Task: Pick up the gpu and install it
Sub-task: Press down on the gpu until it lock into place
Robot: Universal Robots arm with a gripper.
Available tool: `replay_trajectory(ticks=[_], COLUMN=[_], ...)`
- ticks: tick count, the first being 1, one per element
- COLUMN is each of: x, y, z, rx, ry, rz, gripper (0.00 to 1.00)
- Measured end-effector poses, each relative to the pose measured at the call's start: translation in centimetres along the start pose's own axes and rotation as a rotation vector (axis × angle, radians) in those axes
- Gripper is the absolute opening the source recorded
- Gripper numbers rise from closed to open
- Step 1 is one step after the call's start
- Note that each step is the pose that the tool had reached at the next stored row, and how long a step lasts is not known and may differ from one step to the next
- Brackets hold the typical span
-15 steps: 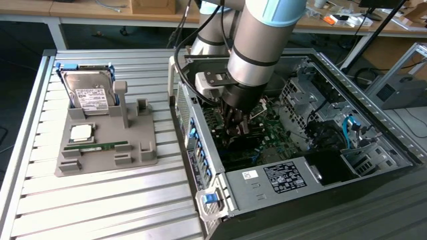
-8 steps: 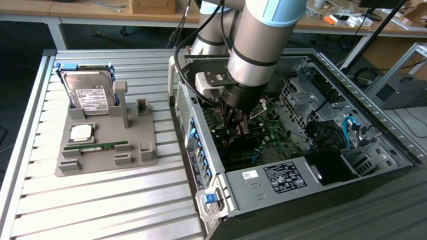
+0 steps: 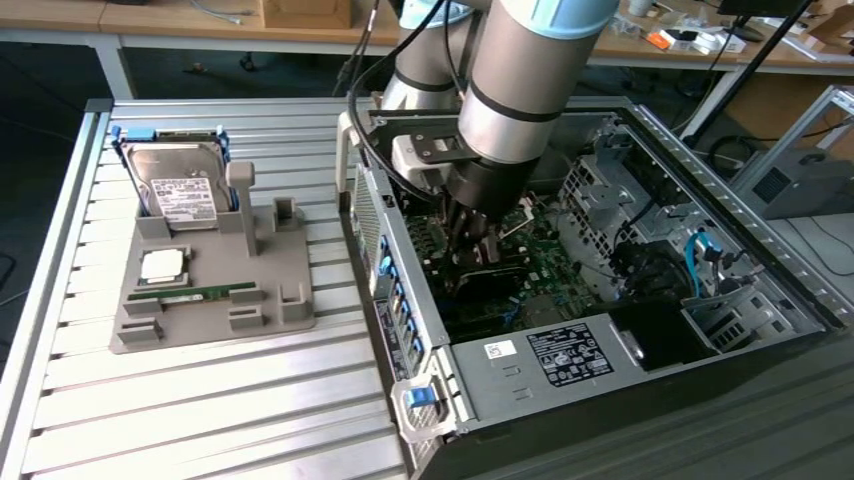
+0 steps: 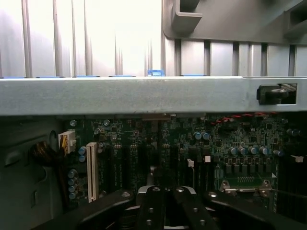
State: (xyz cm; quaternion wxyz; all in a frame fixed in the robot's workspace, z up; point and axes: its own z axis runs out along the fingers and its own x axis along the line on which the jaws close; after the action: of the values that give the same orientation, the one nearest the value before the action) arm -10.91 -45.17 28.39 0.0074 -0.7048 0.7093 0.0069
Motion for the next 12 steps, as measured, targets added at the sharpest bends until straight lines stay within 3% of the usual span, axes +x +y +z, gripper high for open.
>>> replay_trajectory(ticks=[12], x=[0.22], y=[0.01], z=[-0.21], rx=[0.0000], ry=[-0.0007], rz=[0.000], gripper=[0.10])
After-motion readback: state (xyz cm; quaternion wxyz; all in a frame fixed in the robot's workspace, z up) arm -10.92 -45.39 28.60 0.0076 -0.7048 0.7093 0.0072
